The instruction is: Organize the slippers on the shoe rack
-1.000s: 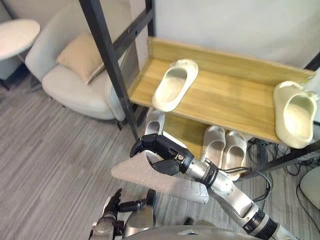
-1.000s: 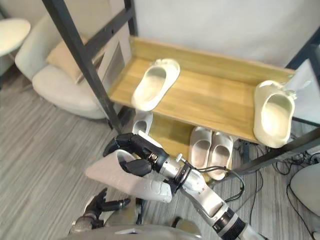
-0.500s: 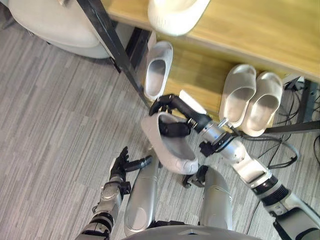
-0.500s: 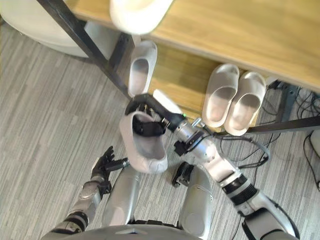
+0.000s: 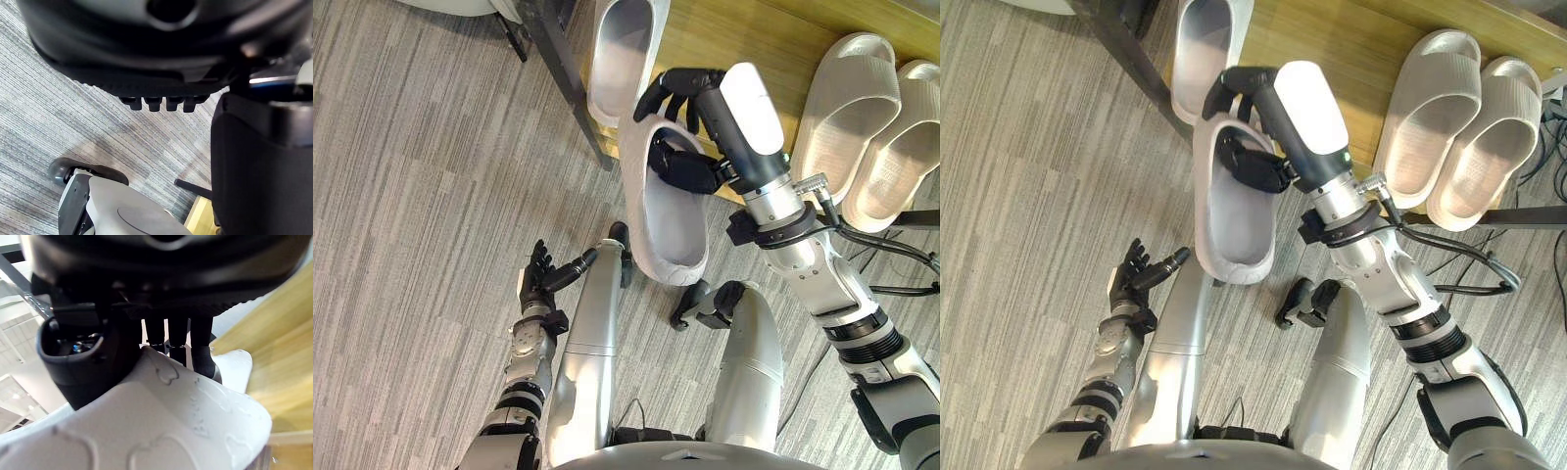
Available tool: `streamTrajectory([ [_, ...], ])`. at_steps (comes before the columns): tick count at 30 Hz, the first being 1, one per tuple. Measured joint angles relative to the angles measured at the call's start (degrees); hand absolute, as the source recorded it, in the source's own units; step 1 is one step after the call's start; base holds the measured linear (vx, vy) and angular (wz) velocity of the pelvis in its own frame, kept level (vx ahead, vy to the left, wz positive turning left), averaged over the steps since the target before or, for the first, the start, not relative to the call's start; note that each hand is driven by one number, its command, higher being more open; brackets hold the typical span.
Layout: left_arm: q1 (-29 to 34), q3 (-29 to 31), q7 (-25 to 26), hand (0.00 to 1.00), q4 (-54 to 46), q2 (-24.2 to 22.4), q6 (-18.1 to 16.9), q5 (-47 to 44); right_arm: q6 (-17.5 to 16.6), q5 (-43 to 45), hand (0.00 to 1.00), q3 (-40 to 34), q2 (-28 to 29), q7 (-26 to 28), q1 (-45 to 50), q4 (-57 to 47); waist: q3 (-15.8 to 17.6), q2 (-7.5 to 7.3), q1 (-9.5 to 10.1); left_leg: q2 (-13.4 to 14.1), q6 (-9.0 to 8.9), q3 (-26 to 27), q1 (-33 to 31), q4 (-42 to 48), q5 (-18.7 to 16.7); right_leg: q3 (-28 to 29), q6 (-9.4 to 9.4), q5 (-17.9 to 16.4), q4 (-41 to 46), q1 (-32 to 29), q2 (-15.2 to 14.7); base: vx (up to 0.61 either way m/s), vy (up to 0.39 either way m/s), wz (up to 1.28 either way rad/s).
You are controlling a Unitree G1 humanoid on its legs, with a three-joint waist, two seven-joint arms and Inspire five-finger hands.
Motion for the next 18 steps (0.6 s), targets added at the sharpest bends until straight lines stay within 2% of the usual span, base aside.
streamTrajectory([
  [5,0.01,0.91,-0.01,1.0,-1.39,-0.51,-0.01,0.0,1.06,-3.31,0.0,-1.83,-1.17,-3.82,-3.62,-0.08,0.05,-0.14,0.45,0.29,0.13,0.33,-2.37,1.19,-0.07,0.43,-0.03,-0.36,1.53,-2.46,-0.39,0.0,-0.048,0.01],
  [10,-0.2,0.92,0.25,1.0,-2.39,-1.01,0.01,0.01,3.61,-9.24,0.0,-2.67,-1.73,-7.06,-6.28,2.32,0.06,-0.18,1.06,0.34,0.7,0.44,-4.74,3.17,-0.45,1.09,0.15,-1.07,3.59,-4.81,-0.8,0.02,-0.05,0.0],
  [13,-0.32,0.91,0.99,1.0,-2.39,-1.15,0.04,0.01,6.41,-11.86,0.0,-4.14,-1.75,-8.71,-7.63,6.26,0.06,-0.2,1.31,0.33,0.85,0.62,-5.14,3.84,-0.65,1.25,0.16,-1.38,4.29,-5.16,-1.16,0.02,-0.05,0.0],
  [18,-0.33,0.57,1.73,1.0,-2.4,-1.18,0.05,0.01,8.62,-12.99,0.0,-5.35,-1.53,-10.84,-10.76,12.02,0.0,-0.3,1.6,0.38,0.85,0.91,-5.16,3.72,-0.66,1.31,0.16,-1.38,4.4,-5.37,-1.47,0.03,-0.057,-0.01],
])
